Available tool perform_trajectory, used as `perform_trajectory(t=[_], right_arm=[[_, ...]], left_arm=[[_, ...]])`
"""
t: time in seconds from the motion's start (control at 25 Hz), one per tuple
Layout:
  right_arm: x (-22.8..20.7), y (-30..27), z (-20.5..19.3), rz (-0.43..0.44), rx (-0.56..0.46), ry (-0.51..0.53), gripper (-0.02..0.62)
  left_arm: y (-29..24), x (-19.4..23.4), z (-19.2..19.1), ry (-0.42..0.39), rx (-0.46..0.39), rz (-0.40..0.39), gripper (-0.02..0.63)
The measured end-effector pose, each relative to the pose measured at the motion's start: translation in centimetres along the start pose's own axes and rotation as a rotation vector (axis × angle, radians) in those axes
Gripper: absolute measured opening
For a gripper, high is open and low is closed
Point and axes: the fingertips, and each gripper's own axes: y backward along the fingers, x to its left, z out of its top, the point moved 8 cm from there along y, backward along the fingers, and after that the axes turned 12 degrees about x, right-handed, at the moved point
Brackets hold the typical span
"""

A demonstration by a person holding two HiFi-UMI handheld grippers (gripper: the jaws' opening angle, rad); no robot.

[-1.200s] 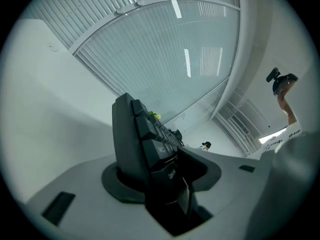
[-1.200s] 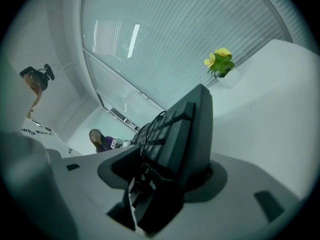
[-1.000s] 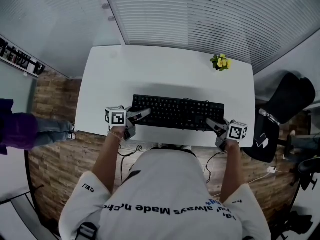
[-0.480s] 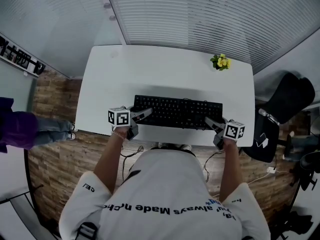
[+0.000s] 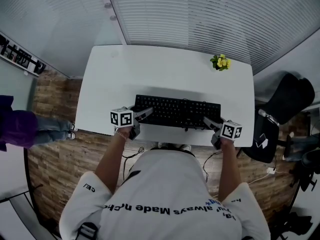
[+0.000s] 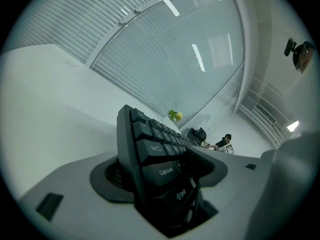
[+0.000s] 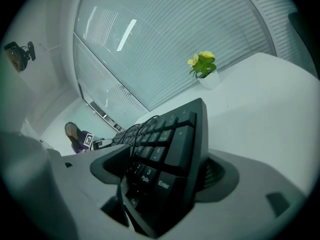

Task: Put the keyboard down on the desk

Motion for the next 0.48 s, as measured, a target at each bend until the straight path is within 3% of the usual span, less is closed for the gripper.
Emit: perform_trajectory(t=[0.48], right_arm=[[-1.0, -0.7, -0.2, -0.065, 0.000, -0.009, 0.433]], left_arm=[[-1.1, 0.7, -0.7, -0.010, -0.007, 0.078, 0.350]])
